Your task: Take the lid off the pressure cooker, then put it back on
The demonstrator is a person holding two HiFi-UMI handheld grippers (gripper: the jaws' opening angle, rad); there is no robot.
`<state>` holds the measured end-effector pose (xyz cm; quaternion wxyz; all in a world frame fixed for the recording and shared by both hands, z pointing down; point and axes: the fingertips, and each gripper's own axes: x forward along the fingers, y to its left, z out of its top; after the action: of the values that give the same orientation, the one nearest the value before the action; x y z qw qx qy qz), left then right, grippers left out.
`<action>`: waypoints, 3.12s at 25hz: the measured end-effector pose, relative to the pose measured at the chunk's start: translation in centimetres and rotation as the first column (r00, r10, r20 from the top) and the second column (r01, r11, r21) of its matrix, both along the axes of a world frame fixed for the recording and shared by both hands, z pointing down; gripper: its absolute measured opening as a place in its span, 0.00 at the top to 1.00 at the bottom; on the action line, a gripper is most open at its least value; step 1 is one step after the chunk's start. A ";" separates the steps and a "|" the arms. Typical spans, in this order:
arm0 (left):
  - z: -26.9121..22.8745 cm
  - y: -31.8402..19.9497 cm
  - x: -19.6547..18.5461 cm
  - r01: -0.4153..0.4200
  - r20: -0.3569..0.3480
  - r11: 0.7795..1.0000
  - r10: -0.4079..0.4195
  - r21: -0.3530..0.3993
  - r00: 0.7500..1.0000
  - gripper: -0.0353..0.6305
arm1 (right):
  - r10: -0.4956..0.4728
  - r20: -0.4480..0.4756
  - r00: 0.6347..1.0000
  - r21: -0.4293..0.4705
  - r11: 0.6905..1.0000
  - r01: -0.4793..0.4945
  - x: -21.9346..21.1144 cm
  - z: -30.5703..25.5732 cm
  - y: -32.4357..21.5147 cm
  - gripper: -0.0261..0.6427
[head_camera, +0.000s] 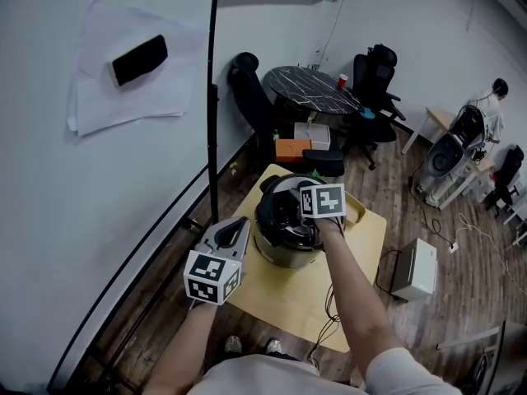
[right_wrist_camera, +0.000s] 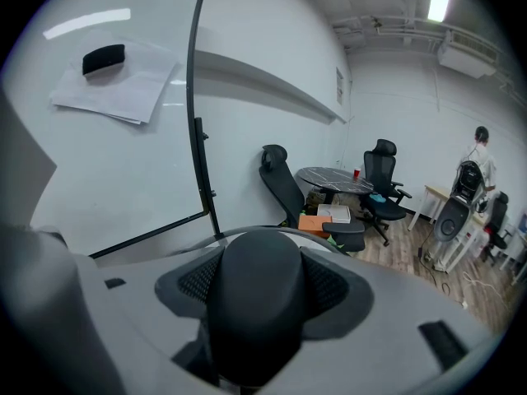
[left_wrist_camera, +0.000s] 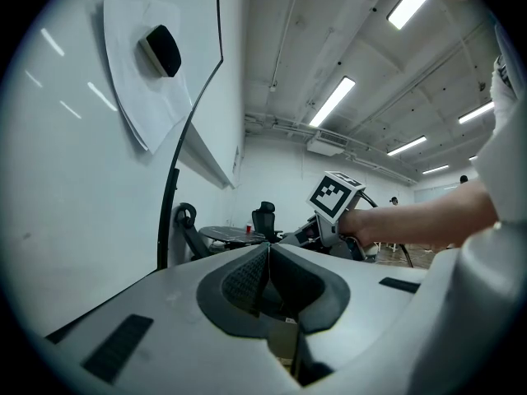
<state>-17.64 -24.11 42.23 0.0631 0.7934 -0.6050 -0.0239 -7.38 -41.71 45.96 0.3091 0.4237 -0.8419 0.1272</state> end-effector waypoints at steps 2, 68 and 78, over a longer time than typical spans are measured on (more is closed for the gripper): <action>0.0 0.0 0.1 0.004 0.004 1.000 -0.004 -0.003 1.000 0.92 | -0.027 -0.003 1.000 -0.001 1.000 0.027 -0.2 0.0 0.1 0.54; -4.2 -2.3 5.4 -0.039 0.060 0.997 0.035 0.061 0.998 0.92 | -0.311 0.301 0.902 0.551 0.828 0.101 6.4 -14.3 6.7 0.75; -3.6 -2.8 6.2 -0.064 0.043 0.997 0.062 0.051 0.997 0.92 | -0.190 0.312 0.931 0.527 0.850 -0.003 11.4 -11.1 9.0 0.96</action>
<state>-11.42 -26.96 38.65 0.0306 0.8137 -0.5800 -0.0213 4.06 -32.73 34.83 0.0332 0.4190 -0.9062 -0.0458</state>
